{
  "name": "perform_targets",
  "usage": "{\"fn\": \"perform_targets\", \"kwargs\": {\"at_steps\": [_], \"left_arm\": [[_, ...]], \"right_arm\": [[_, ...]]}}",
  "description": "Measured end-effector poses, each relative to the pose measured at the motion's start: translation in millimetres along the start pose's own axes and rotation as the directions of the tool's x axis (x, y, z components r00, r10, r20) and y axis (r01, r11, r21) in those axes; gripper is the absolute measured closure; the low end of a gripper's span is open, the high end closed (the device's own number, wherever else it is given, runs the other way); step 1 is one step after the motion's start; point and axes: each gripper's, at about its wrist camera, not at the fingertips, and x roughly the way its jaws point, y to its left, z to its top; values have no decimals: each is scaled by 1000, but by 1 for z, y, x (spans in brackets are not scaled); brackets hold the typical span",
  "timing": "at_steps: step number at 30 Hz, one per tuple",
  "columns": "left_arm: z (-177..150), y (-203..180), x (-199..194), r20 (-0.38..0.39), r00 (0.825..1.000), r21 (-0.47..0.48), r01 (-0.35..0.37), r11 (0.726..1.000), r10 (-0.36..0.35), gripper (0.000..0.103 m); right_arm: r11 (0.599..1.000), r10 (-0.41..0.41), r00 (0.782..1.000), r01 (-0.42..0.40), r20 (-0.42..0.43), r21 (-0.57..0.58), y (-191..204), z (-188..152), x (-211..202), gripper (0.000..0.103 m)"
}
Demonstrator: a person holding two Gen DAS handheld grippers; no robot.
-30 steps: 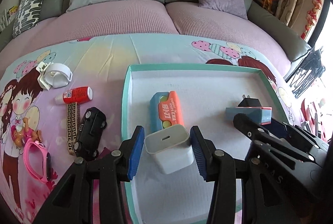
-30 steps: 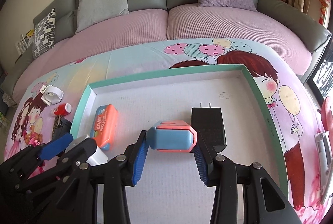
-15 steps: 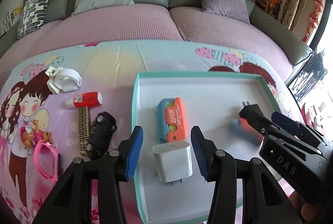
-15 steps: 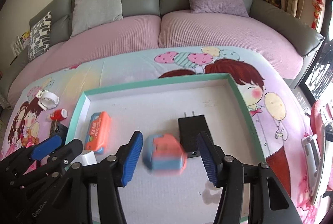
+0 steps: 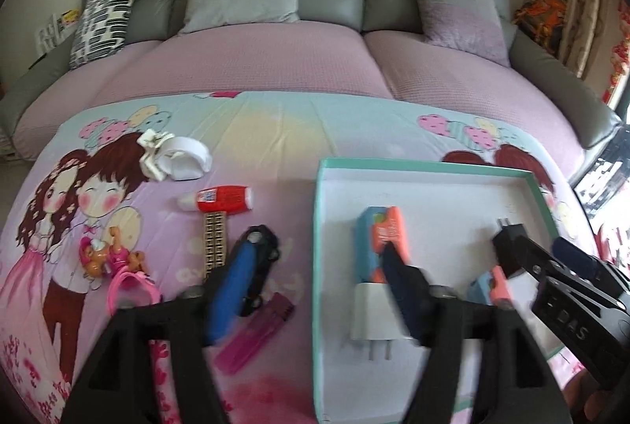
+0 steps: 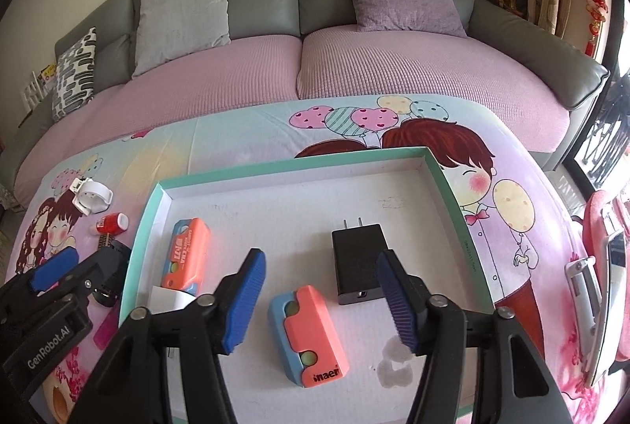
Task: Organize rigid objects
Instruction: 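Withdraw both open tools from the box toward the remaining objects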
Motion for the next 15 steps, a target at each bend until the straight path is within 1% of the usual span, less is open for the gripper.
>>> {"fn": "perform_targets", "kwargs": {"at_steps": [1,2,4,5,7,10,14,15], "left_arm": [[0,3,1,5,1000,-7,-23,1000,23,11],[0,5,0,8,999,-11,-39,999,39,11],[1,12,1,12,998,-27,-66,997,66,11],[1,15,2,9,997,-39,-75,996,75,11],[0,23,7,-6,996,-67,-91,994,91,11],[-2,32,10,-12,993,-107,-116,987,115,9],[-2,43,9,0,989,-154,-147,977,149,8],[-3,45,9,-1,988,-162,-155,975,157,8]], "right_arm": [[1000,-2,1000,2,-3,-3,0,0,1,36],[1000,-4,1000,4,-5,-5,1,0,2,36],[1000,-10,1000,10,-9,-9,1,-1,3,31],[1000,-12,1000,12,-12,-10,2,-1,5,27],[1000,-14,1000,14,-15,-13,1,-2,6,26],[1000,-20,1000,20,-19,-6,0,-2,9,20],[1000,-22,1000,22,-23,-7,-1,-3,11,0],[1000,-22,1000,22,-22,-12,0,-3,12,0]]}}
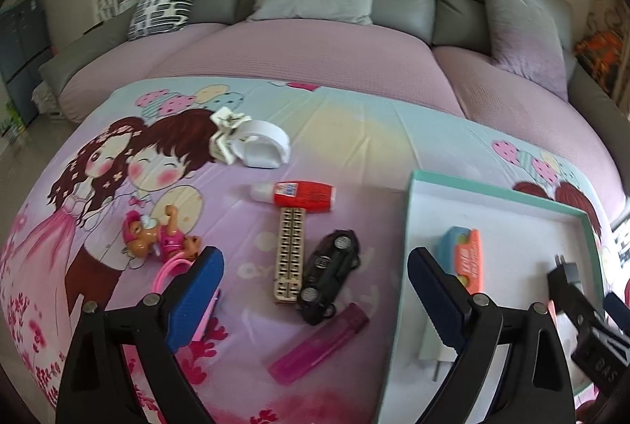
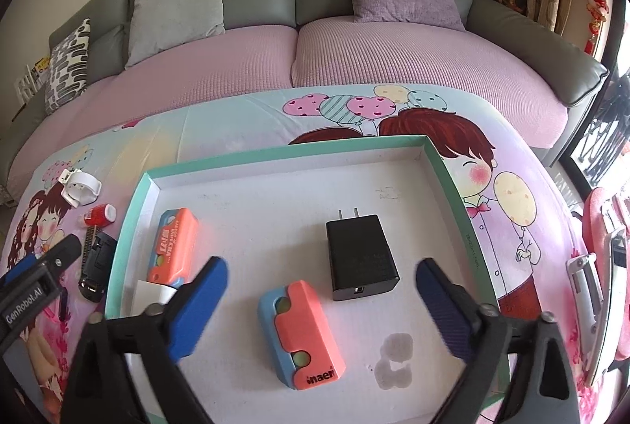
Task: Organize rigid objects
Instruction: 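Withdraw both open tools from the box toward the remaining objects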
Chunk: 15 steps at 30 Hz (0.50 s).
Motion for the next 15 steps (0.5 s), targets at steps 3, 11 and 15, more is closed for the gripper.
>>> {"fn": "perform_targets", "kwargs": {"at_steps": [3,11,15], "left_arm": [[0,4,2,-10,1000,-16,-18,1000,18,8],[2,19,1,-10,998,-67,-60,996,60,8],[5,32,0,-15,996,-83,-86,993,85,8]], "right_arm": [[1000,0,1000,0,2,-15,3,0,1,0],[1000,10,1000,-10,12,-20,8,1,1,0],[999,26,999,-25,25,-42,18,2,-2,0]]}}
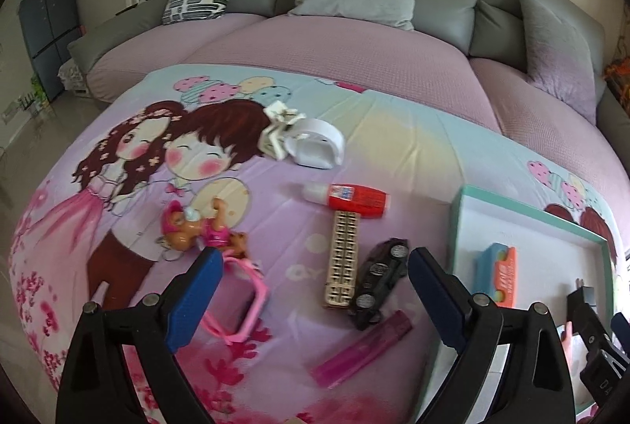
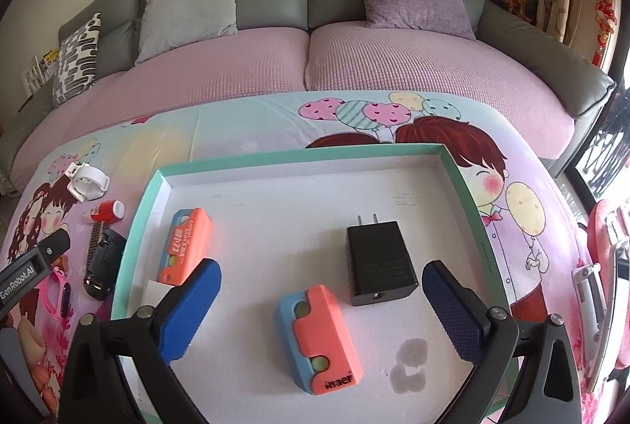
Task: Organize rigid objects
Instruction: 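Withdraw both open tools from the box toward the remaining objects, then move left tool to pink bracelet while right tool approaches black toy car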
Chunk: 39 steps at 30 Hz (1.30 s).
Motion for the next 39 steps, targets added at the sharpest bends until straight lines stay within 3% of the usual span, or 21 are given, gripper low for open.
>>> {"fn": "perform_targets", "kwargs": {"at_steps": [7,17,28,39], "left_arm": [[9,38,-1,1,998,-48,-64,997,64,8],[10,93,4,-30,991,-139,-135,981,132,8],[4,121,21,-84,995,-141,-72,987,61,8],[-6,135,43,-181,983,-121,-7,993,-15,8]], "right_arm": [[993,96,995,-95,16,-74,43,2,-3,0],[947,246,969,-241,-4,-213,125,-8,-9,0],[917,286,955,-296,-75,-268,169,-23,6,0],[905,318,939,-341,-128,-255,190,-32,21,0]]}}
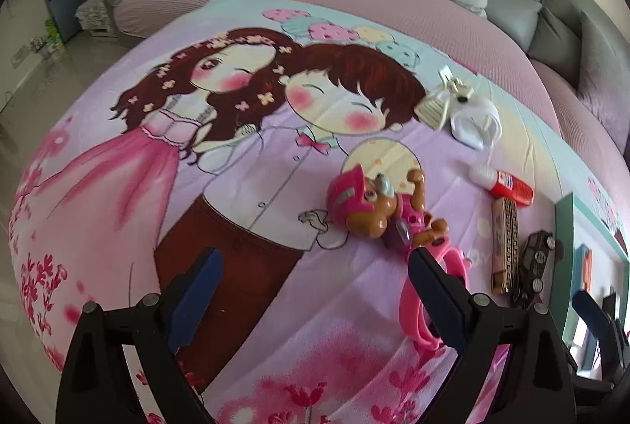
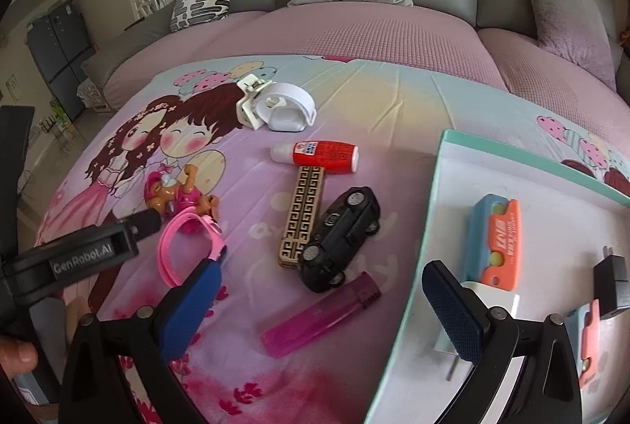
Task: Organize rigid objects
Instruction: 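Move left tool to pink bracelet while right tool approaches black toy car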
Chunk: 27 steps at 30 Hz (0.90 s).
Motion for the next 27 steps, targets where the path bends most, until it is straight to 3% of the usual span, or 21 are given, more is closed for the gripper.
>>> {"fn": "perform_targets", "kwargs": {"at_steps": [4,10,18,24,26,27], "left_arm": [[-1,-3,-1,-5,1000,45,2,999,-2,8],[1,3,-6,-4,998,28,66,997,-66,8],[0,-9,-7,-9,991,86,134,987,-133,8],[-3,-18,6,-54,986,102,165,981,-160,15],[-5,-22,10,-65,986,119,163,979,-156,30],[-5,-23,12,-73,985,122,167,978,-159,32]], "right_arm": [[1000,-8,1000,9,16,-22,5,0,1,0],[1000,-11,996,10,84,11,-3,5,-8,11],[999,-8,998,6,64,43,-4,4,1,33],[998,-23,999,20,46,58,-4,4,12,50],[998,-29,999,26,46,57,-4,4,14,56],[998,-34,998,32,44,57,-3,5,16,56]]}}
